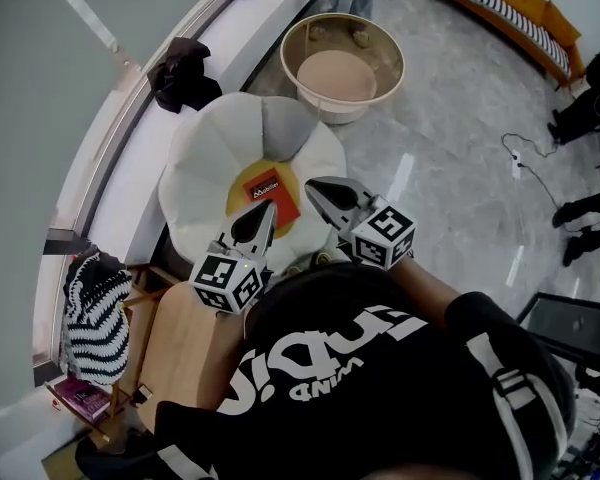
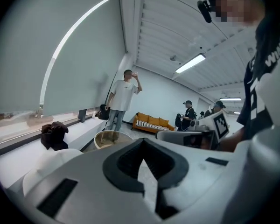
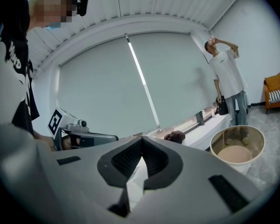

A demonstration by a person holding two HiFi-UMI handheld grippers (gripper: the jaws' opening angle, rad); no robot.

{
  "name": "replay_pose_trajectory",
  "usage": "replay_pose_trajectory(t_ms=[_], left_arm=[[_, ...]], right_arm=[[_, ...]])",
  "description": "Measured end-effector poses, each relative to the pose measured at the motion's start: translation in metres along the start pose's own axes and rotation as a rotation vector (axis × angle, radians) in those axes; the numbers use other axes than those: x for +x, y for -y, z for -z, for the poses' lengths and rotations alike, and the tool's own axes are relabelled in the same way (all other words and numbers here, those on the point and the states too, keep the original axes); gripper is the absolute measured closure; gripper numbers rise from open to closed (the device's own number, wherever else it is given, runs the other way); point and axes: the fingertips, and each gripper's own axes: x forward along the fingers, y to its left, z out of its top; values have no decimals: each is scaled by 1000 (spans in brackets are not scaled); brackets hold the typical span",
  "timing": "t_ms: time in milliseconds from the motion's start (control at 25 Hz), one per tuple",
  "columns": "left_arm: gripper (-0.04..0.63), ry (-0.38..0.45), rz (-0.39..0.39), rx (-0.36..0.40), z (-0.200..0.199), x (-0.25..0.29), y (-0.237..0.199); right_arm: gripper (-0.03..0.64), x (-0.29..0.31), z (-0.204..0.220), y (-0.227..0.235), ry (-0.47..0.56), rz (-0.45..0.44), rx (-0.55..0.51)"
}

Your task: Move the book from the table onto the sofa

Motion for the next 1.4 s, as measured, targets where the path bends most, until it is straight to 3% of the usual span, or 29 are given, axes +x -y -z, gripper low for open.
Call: replay_pose_trajectory(t_ms=[240,600,1400], left_arm=[[588,48,-9,59,-9,-1,3],[588,134,-85,101,-18,-16,-20],[588,150,-105,66,-17,-18,-13]], right_arm=[[616,-6,-10,2,38,8,-53],[615,-15,-5,11,66,8,-101],[617,-21,-9,16,72,30,-125]])
